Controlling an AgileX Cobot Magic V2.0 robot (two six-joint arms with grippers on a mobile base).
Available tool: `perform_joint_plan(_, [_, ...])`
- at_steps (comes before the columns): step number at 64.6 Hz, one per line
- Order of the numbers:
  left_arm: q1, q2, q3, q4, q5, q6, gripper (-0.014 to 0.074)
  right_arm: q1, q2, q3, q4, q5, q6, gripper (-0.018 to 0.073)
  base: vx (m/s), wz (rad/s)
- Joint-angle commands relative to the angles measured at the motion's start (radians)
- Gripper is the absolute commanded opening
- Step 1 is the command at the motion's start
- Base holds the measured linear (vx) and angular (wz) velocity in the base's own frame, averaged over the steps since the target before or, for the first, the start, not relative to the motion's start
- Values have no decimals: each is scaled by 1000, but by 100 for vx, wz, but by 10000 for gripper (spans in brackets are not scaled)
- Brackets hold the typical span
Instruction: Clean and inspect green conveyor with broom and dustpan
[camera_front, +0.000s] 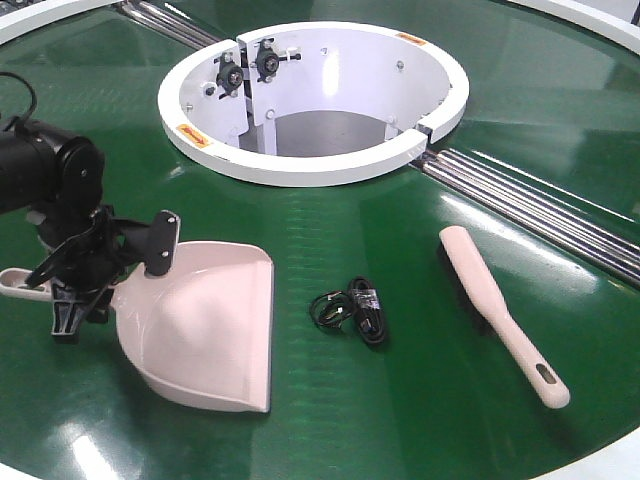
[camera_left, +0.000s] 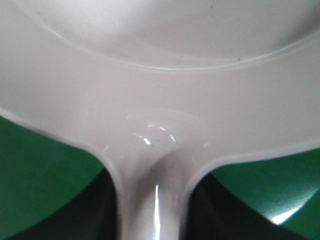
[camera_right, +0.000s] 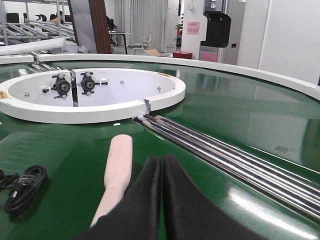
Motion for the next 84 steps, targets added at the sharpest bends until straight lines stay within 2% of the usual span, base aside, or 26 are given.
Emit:
perform_joint_plan(1, [-17, -52, -76, 3, 23, -62, -8, -6, -12, 4, -4, -71, 2, -8, 0, 0])
perform_joint_plan(10, [-37, -52, -152, 23, 52, -94, -8, -6, -12, 4, -4, -71, 2, -8, 0, 0])
perform_joint_plan(24, [-64, -41, -149, 68, 70, -90, -8, -6, -12, 4, -4, -71, 2, -8, 0, 0])
perform_joint_plan(42, [-89, -17, -149, 64, 55, -19, -8, -6, -12, 4, -4, -71, 2, -8, 0, 0])
perform_joint_plan(55, [-104, 6, -149, 65, 58, -12, -8, -6, -12, 4, -4, -71, 2, -8, 0, 0])
perform_joint_plan(64, [-107, 10, -149, 48, 53, 37, -8, -6, -12, 4, -4, -71, 2, -8, 0, 0])
perform_joint_plan(84, [-107, 10, -149, 45, 57, 37, -8, -6, -12, 4, -4, -71, 2, -8, 0, 0])
